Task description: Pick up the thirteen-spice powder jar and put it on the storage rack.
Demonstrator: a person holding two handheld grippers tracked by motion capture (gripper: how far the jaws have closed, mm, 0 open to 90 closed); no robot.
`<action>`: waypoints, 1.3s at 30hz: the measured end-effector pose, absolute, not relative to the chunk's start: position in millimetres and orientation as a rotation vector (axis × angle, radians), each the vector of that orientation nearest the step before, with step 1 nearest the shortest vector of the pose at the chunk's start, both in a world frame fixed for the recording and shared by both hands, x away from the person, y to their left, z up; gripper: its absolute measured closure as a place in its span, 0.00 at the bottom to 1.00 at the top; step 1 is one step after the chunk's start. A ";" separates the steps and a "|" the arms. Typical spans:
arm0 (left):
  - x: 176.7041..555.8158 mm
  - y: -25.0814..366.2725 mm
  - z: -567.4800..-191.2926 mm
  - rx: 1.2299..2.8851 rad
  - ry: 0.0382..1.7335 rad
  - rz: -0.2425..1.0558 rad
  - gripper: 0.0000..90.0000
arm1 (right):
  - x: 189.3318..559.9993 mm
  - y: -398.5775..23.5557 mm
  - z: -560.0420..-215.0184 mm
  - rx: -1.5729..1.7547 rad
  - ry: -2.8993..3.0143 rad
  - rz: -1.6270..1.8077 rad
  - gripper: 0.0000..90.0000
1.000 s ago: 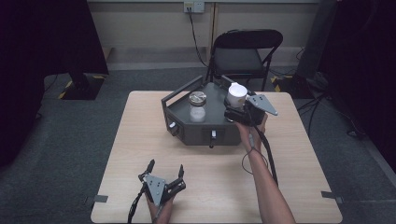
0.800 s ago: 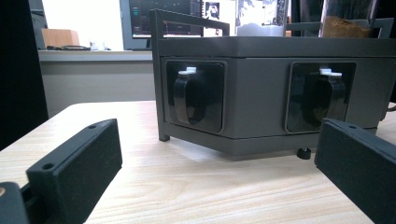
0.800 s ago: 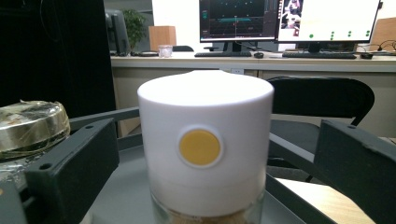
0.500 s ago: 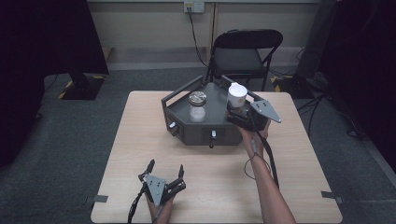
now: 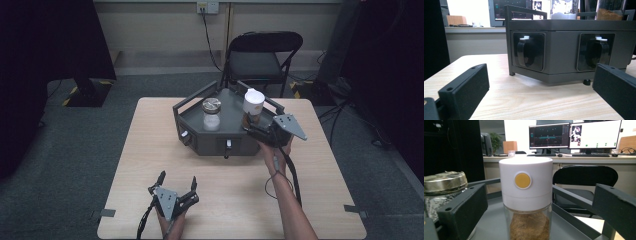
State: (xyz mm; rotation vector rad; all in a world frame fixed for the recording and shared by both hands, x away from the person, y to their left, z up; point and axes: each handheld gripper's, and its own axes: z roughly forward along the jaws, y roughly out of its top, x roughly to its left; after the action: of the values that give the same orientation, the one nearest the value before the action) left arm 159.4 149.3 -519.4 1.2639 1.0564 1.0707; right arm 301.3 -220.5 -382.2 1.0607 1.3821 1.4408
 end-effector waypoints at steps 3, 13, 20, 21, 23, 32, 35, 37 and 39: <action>159.5 149.3 -519.5 1.264 1.056 1.071 0.00 | 295.7 -221.1 -383.9 1.055 1.369 1.453 0.00; 159.5 149.3 -519.6 1.263 1.056 1.071 0.00 | 274.9 -223.2 -386.4 1.026 1.331 1.458 0.00; 159.5 149.2 -519.6 1.263 1.056 1.071 0.00 | 259.1 -223.4 -387.2 1.000 1.315 1.436 0.00; 159.5 149.3 -519.6 1.263 1.056 1.071 0.00 | 256.5 -223.4 -388.6 0.989 1.313 1.428 0.00; 159.5 149.3 -519.6 1.263 1.056 1.071 0.00 | 249.8 -222.7 -393.3 0.972 1.290 1.414 0.00; 159.5 149.3 -519.6 1.263 1.056 1.071 0.00 | 225.3 -227.0 -410.0 0.975 1.273 1.417 0.00; 159.4 148.8 -519.6 1.262 1.058 1.073 0.00 | 215.5 -228.6 -414.6 0.972 1.258 1.413 0.00; 159.4 148.8 -519.6 1.262 1.058 1.073 0.00 | 208.8 -229.3 -417.6 0.966 1.247 1.406 0.00; 159.4 148.8 -519.7 1.262 1.058 1.073 0.00 | 203.0 -231.3 -419.5 0.975 1.241 1.408 0.00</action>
State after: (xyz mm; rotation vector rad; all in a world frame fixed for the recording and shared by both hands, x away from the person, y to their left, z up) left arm 159.4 148.8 -519.7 1.2617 1.0578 1.0729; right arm 203.0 -231.3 -419.5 0.9755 1.2414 1.4084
